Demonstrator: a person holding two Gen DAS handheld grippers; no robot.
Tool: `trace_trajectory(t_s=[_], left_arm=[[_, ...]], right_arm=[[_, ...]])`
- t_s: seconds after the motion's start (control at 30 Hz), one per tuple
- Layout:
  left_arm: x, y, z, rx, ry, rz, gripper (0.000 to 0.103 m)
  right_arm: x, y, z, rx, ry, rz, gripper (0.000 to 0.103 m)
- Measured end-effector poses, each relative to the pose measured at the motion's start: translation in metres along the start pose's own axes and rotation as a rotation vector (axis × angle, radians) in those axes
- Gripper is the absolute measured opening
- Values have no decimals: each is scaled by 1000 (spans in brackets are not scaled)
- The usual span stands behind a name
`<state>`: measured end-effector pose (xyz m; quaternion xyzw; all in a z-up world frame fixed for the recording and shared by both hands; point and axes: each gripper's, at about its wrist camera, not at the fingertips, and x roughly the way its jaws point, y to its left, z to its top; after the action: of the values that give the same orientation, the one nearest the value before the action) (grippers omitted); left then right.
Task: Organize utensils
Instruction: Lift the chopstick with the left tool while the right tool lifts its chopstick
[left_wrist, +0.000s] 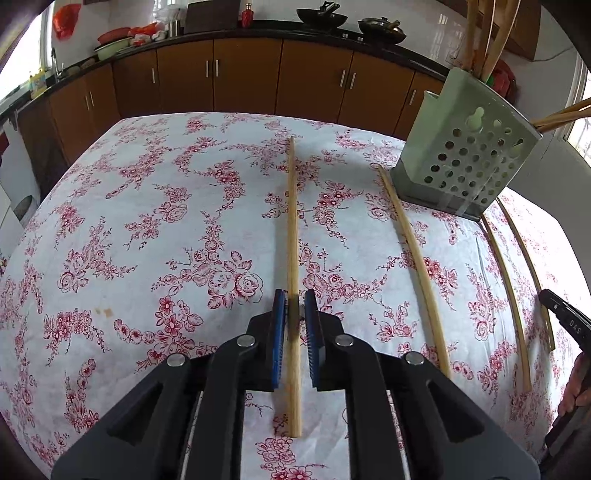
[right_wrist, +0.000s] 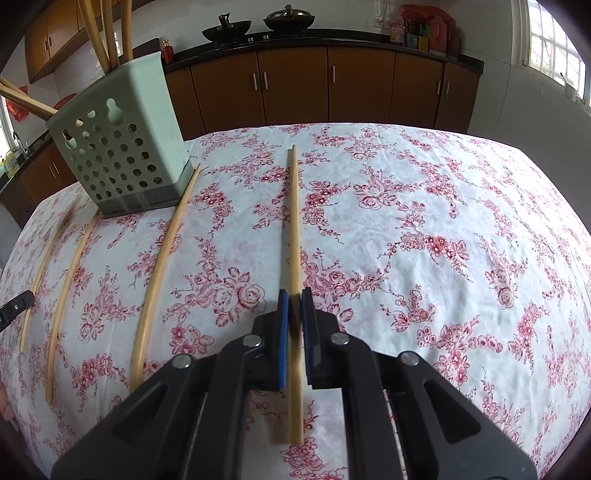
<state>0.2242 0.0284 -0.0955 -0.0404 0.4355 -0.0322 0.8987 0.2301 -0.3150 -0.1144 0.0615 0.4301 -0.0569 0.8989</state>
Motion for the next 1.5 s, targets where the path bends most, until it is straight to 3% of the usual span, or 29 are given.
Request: trace_trajectory(t_s=[0.2,0.93,1.03,1.1,1.2,1.3,1.5], left_arm=[[-2,-6,-3,32,-17,16,18],[-7,-8,-8,52,-14,40,18],[-9,-7,-11,42,-16,43,15],[-10,-6,-12,40,-15,60,7],[-11,-4,-11,38,-6,56,7],[-22,-4,-9,38,-23,46,7],[-65,-1,9,24,-134,1,7]], right_arm=[[0,0,0,2,0,1,9],[-19,3,-24,-9,2,2,9],[-21,1,-25,-13,4,2,9],[-23,-2,-27,-16,5,2,8],[-28,-6,-27,0,7,13,8],[-44,-10,-22,8,-37,19,8],[-96,-17,0,25,-188,35,8]])
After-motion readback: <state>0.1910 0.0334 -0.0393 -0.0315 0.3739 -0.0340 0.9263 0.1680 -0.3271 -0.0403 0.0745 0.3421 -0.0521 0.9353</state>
